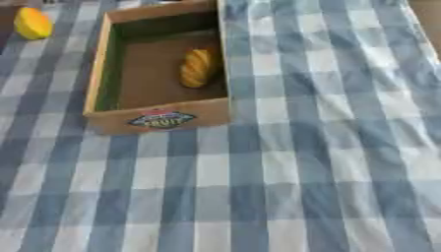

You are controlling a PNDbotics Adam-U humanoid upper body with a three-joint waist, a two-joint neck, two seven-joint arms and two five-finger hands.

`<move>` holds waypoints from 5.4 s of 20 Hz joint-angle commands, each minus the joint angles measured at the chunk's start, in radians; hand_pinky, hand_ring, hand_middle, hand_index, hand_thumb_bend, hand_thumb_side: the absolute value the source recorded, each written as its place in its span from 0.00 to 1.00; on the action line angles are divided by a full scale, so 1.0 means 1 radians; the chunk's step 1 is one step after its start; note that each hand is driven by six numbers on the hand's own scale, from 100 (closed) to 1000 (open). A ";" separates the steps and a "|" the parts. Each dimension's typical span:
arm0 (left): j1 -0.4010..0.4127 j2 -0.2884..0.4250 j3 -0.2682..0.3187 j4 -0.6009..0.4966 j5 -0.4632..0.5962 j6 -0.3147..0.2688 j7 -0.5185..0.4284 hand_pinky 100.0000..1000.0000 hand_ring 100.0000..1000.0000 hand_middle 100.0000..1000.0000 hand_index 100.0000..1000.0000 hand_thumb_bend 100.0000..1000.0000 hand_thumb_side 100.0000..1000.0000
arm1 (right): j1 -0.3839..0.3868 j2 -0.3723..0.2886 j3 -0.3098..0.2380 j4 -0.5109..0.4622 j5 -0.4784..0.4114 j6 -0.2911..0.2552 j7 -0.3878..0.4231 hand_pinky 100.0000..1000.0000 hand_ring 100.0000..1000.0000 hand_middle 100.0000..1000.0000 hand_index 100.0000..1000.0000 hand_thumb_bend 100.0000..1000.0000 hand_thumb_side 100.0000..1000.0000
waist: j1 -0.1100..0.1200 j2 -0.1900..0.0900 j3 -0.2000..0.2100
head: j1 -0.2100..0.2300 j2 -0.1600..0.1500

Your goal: Pick up objects on the table and place them in the box.

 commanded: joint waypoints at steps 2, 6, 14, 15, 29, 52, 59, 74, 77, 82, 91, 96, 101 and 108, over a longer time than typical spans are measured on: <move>-0.032 0.049 0.019 0.027 0.061 -0.037 0.018 0.90 0.89 0.81 0.90 0.57 0.45 | -0.016 -0.034 -0.004 -0.016 0.008 -0.003 0.002 0.79 0.84 0.60 0.80 0.05 0.40 | 0.003 -0.008 -0.013 | -0.007 -0.050; -0.039 0.046 0.021 0.046 0.094 -0.050 0.007 0.90 0.89 0.81 0.90 0.57 0.46 | -0.020 -0.035 -0.003 -0.016 0.009 -0.001 0.004 0.79 0.84 0.60 0.80 0.04 0.41 | 0.008 0.008 -0.023 | -0.015 -0.068; -0.037 0.061 0.031 0.083 0.028 0.021 0.032 0.90 0.89 0.81 0.91 0.63 0.39 | -0.025 -0.030 -0.002 -0.016 0.010 0.002 0.008 0.79 0.84 0.60 0.79 0.04 0.41 | 0.016 0.029 -0.032 | 0.049 -0.081; -0.035 0.066 0.036 0.087 0.007 0.041 0.050 0.90 0.89 0.81 0.90 0.63 0.37 | -0.025 -0.030 -0.002 -0.016 0.010 0.003 0.008 0.79 0.84 0.60 0.79 0.04 0.41 | 0.017 0.031 -0.033 | 0.052 -0.083; 0.001 0.119 0.105 0.154 0.153 0.090 0.156 0.87 0.88 0.79 0.90 0.58 0.42 | -0.055 -0.033 0.007 -0.016 0.010 0.001 0.024 0.79 0.84 0.59 0.79 0.03 0.43 | 0.039 0.090 -0.072 | 0.101 -0.126; 0.013 0.123 0.120 0.204 0.263 0.086 0.277 0.70 0.59 0.46 0.59 0.00 0.00 | -0.062 -0.016 0.012 -0.016 0.003 0.016 0.039 0.79 0.85 0.59 0.79 0.02 0.45 | 0.055 0.136 -0.094 | 0.124 -0.154; 0.010 0.114 0.073 0.093 0.257 0.043 0.293 0.70 0.58 0.43 0.54 0.00 0.00 | -0.056 -0.011 0.015 -0.016 -0.005 0.022 0.041 0.79 0.85 0.59 0.79 0.02 0.44 | 0.045 0.106 -0.070 | 0.112 -0.124; 0.028 -0.050 -0.200 -0.636 0.030 -0.058 -0.045 0.72 0.57 0.43 0.55 0.00 0.00 | -0.025 -0.004 0.011 -0.016 -0.025 0.026 0.029 0.79 0.84 0.60 0.80 0.04 0.41 | -0.020 -0.030 0.052 | -0.009 -0.009; 0.057 -0.122 -0.251 -0.751 0.002 -0.079 -0.116 0.71 0.57 0.43 0.55 0.00 0.00 | -0.017 0.000 0.004 -0.016 -0.028 0.025 0.020 0.79 0.84 0.60 0.80 0.04 0.40 | -0.029 -0.052 0.067 | -0.025 0.007; 0.134 -0.248 -0.298 -0.852 -0.041 -0.096 -0.187 0.70 0.56 0.43 0.54 0.00 0.02 | -0.009 0.001 -0.009 -0.016 -0.026 0.020 0.000 0.79 0.84 0.60 0.80 0.04 0.39 | -0.042 -0.070 0.092 | -0.060 0.024; 0.236 -0.348 -0.340 -0.736 -0.096 -0.095 -0.189 0.69 0.56 0.43 0.55 0.00 0.02 | -0.003 0.010 -0.015 -0.016 -0.024 0.018 -0.009 0.79 0.84 0.60 0.80 0.04 0.39 | -0.051 -0.076 0.107 | -0.066 0.027; 0.260 -0.373 -0.351 -0.664 -0.110 -0.094 -0.162 0.69 0.56 0.44 0.55 0.00 0.00 | 0.001 0.017 -0.017 -0.016 -0.024 0.017 -0.010 0.79 0.84 0.60 0.80 0.04 0.40 | -0.055 -0.076 0.104 | -0.057 0.025; 0.271 -0.384 -0.354 -0.634 -0.115 -0.096 -0.146 0.70 0.60 0.49 0.62 0.00 0.00 | 0.004 0.021 -0.018 -0.016 -0.023 0.018 -0.010 0.79 0.84 0.60 0.80 0.04 0.40 | -0.055 -0.076 0.103 | -0.053 0.022; 0.278 -0.385 -0.339 -0.649 -0.218 -0.136 -0.178 0.99 0.94 0.84 0.95 0.57 0.38 | 0.007 0.023 -0.016 -0.016 -0.022 0.021 -0.011 0.79 0.84 0.60 0.80 0.04 0.40 | -0.055 -0.077 0.105 | -0.059 0.032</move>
